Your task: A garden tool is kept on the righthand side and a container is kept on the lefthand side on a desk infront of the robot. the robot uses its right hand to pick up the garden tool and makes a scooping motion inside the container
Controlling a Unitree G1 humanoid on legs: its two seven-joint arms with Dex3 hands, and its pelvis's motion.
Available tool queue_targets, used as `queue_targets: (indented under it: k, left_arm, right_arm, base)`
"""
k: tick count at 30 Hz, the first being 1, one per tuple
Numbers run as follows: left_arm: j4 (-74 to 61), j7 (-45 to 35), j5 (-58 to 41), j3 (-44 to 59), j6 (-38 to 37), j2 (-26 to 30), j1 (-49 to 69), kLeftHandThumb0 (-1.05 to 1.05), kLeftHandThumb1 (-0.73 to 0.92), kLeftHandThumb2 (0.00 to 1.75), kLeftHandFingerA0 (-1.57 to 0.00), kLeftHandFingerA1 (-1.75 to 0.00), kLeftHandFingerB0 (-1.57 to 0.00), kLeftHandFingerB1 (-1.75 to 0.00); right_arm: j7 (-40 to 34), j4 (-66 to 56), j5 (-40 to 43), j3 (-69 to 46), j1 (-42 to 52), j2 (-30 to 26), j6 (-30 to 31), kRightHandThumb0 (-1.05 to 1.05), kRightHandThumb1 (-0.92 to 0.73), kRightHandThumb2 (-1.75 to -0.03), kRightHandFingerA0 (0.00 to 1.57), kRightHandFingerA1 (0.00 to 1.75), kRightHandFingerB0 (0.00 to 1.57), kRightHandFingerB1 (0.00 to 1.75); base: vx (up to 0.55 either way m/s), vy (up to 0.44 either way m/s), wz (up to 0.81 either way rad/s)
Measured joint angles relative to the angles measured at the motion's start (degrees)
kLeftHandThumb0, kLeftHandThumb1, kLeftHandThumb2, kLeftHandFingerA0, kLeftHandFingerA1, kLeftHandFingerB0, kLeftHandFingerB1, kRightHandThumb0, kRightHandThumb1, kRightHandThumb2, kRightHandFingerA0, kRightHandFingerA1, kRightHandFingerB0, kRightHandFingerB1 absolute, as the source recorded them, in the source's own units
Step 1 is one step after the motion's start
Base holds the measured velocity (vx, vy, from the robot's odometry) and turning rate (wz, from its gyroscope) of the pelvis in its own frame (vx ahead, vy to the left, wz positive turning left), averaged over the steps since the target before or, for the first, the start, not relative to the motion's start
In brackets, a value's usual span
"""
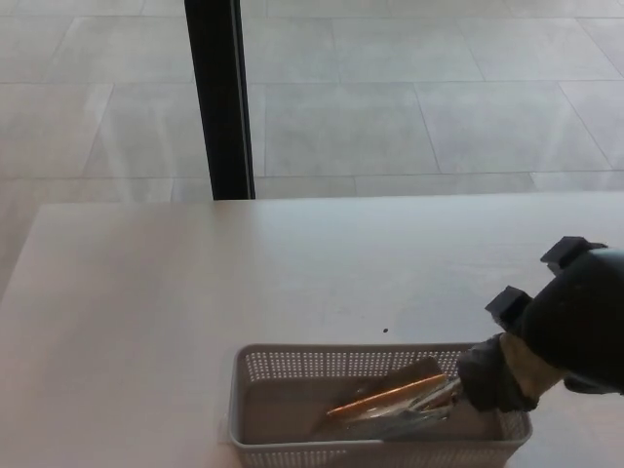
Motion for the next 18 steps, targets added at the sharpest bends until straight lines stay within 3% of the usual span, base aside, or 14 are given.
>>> queue_targets:
  k: [1,4,7,12,13,16,17,18]
  left_arm:
    - [0.0,0.0,0.0,0.0,0.0,0.0,0.0,-0.53,0.68,0.6,-0.61,-0.65,-0.56,-0.51]
    - [0.0,0.0,0.0,0.0,0.0,0.0,-0.1,-0.52,0.67,0.6,-0.62,-0.64,-0.56,-0.51]
    - [0.0,0.0,0.0,0.0,0.0,0.0,-0.1,-0.53,0.68,0.6,-0.61,-0.66,-0.54,-0.51]
    - [-0.1,-0.1,0.0,0.0,0.0,0.0,-0.2,-0.53,0.68,0.6,-0.63,-0.65,-0.56,-0.51]
    - [-0.1,-0.1,0.0,0.0,0.0,0.0,-0.2,-0.52,0.66,0.6,-0.62,-0.68,-0.55,-0.53]
    - [0.0,-0.2,-0.1,0.1,0.0,0.0,-0.2,-0.52,0.66,0.6,-0.62,-0.68,-0.55,-0.53]
    - [0.0,-0.3,-0.1,0.2,0.0,0.0,-0.2,-0.52,0.65,0.6,-0.61,-0.68,-0.55,-0.54]
    - [0.0,-0.4,-0.2,0.3,0.0,0.0,-0.3,-0.52,0.65,0.6,-0.61,-0.68,-0.55,-0.54]
  right_arm:
    - [0.7,-0.1,-0.3,0.3,0.2,1.2,0.5,-0.48,-0.73,-0.72,0.94,1.62,0.61,0.59]
    - [3.3,-0.1,-1.7,1.6,1.1,6.3,2.5,-0.47,-0.73,-0.68,0.96,1.6,0.64,0.58]
    - [5.7,-0.2,-3.2,2.7,2.1,10.6,4.4,-0.45,-0.76,-0.77,0.94,1.66,0.77,0.8]
    - [9.4,0.1,-6.1,3.1,4.2,17.1,9.2,-0.41,-0.78,-0.79,0.95,1.75,0.69,0.77]
    - [9.8,0.1,-6.7,3.1,4.4,18.2,10.2,-0.37,-0.7,-0.83,0.96,1.75,0.79,0.78]
    - [9.9,0.4,-8.4,2.7,6.0,21.8,13.7,-0.37,-0.7,-0.83,0.96,1.75,0.79,0.78]
    - [9.8,0.6,-8.8,2.6,6.5,22.8,14.7,-0.34,-0.67,-0.9,0.95,1.75,0.78,0.93]
    - [9.1,0.7,-8.8,2.2,7.1,23.6,15.5,-0.34,-0.67,-0.9,0.95,1.75,0.78,0.93]
  base:
    - [0.0,0.0,0.0]
    - [0.0,0.0,0.0]
    - [0.0,0.0,0.0]
    - [0.0,0.0,0.0]
    - [0.0,0.0,0.0]
    - [0.0,0.0,0.0]
    - [0.0,0.0,0.0]
    - [0.0,0.0,0.0]
